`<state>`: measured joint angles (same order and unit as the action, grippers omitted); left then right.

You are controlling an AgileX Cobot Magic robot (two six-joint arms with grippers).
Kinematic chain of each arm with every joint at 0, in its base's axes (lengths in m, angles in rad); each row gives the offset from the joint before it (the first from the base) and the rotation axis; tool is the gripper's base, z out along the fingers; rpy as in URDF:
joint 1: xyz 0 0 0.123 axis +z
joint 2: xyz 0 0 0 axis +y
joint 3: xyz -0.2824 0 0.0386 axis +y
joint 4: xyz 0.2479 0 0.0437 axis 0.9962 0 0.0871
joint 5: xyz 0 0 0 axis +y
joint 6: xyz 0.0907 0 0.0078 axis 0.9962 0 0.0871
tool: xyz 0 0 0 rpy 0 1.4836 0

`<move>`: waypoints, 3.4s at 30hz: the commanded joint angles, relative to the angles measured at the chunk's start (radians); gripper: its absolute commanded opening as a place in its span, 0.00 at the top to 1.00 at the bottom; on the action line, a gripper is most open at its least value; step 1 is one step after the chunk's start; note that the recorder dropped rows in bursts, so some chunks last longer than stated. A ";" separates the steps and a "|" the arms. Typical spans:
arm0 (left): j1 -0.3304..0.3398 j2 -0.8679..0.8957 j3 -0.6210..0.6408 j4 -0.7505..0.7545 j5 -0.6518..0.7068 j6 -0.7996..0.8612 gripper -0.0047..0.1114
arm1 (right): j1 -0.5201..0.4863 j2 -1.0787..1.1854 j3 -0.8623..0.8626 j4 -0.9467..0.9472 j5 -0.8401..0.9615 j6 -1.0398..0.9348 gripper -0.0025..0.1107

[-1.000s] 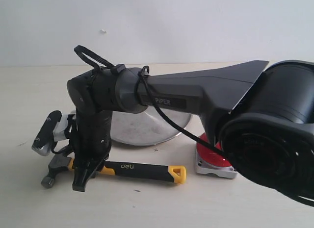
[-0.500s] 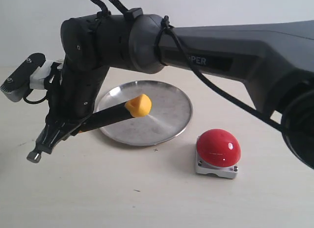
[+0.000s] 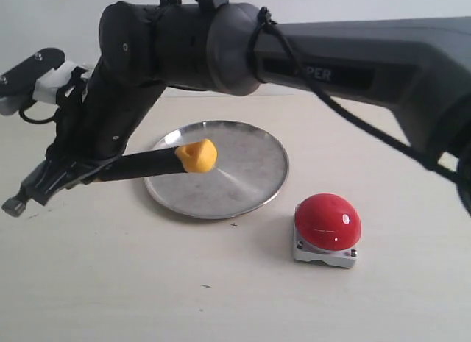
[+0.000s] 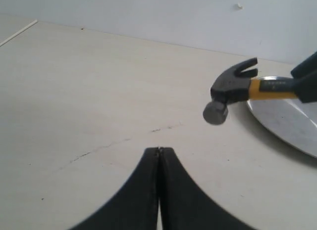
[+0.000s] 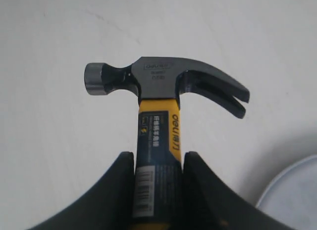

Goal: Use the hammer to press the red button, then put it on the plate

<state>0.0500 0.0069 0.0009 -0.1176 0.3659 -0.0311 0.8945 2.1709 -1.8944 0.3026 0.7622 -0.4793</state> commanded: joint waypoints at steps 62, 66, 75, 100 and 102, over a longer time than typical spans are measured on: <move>-0.432 0.049 -0.001 -0.288 -0.509 -0.101 0.96 | 0.326 -0.479 0.894 0.533 -1.773 -0.048 0.98; -0.442 0.193 -0.034 -0.288 -0.623 -0.111 0.96 | 0.326 -0.479 0.851 0.651 -1.737 -0.133 0.98; -0.442 0.720 -0.382 -0.130 -0.479 -0.106 0.96 | 0.317 -0.496 0.824 0.884 -1.772 -0.368 0.98; -0.789 1.173 -0.442 0.435 -0.597 -0.609 0.96 | 0.205 -0.537 0.818 0.925 -1.785 -0.526 0.98; -0.779 1.180 -0.442 0.524 -0.596 -0.671 0.96 | 0.205 -0.537 0.818 0.936 -1.786 -0.534 0.98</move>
<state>-0.7391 1.1769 -0.4360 0.2756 -0.2149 -0.5980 1.0998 1.6483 -1.0626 1.2741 -0.9663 -0.9878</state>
